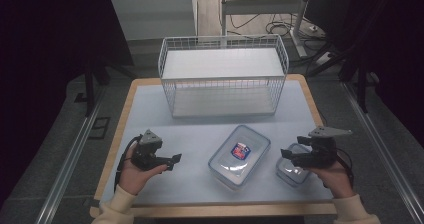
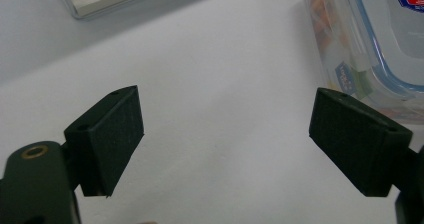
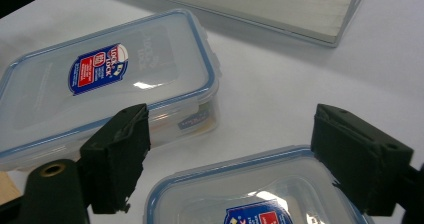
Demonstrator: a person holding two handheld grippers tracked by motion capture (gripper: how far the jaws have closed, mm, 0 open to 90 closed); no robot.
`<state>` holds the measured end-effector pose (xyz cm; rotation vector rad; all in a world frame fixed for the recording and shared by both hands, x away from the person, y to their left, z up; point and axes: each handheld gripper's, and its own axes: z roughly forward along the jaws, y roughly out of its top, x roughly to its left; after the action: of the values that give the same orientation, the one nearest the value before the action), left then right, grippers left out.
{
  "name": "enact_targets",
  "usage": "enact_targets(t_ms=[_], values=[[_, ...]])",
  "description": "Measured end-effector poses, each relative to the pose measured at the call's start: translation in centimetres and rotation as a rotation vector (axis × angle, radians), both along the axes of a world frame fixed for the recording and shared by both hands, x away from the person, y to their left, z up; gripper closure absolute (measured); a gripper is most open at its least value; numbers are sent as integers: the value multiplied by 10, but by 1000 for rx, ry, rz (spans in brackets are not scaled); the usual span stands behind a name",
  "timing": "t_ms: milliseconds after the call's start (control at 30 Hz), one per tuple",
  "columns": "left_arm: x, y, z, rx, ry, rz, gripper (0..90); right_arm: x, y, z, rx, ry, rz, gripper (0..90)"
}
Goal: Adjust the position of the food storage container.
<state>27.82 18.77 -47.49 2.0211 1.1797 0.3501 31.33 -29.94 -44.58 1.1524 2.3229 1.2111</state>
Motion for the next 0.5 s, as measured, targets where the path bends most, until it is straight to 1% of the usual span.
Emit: enact_targets(t_ms=[100,133,200,233,267,333,367,400,433,467,500], values=[[0,0,0,3,0,-3,140,0,1,0,0,3,9,184],[0,-1,-1,-2,7,1,141,0,1,0,0,3,14,190],[0,-1,-1,1,7,-2,141,-1,2,1,1,7,27,228],[0,-1,-1,1,7,-2,141,-1,2,1,1,7,27,228],[0,-1,-2,4,9,-6,141,-3,3,2,4,7,44,251],[0,-2,-2,6,9,-8,141,-4,4,2,2,9,58,278],[0,-2,-2,6,9,-8,140,-4,4,2,2,9,58,278],[0,-3,-2,5,10,-11,140,-5,6,3,-6,12,68,311],[0,-3,-2,5,10,-11,140,-5,6,3,-6,12,68,311],[-1,-4,-1,8,10,-14,140,-6,7,3,-16,11,79,351],[-1,-4,-1,8,10,-14,140,-6,7,3,-16,11,79,351]])
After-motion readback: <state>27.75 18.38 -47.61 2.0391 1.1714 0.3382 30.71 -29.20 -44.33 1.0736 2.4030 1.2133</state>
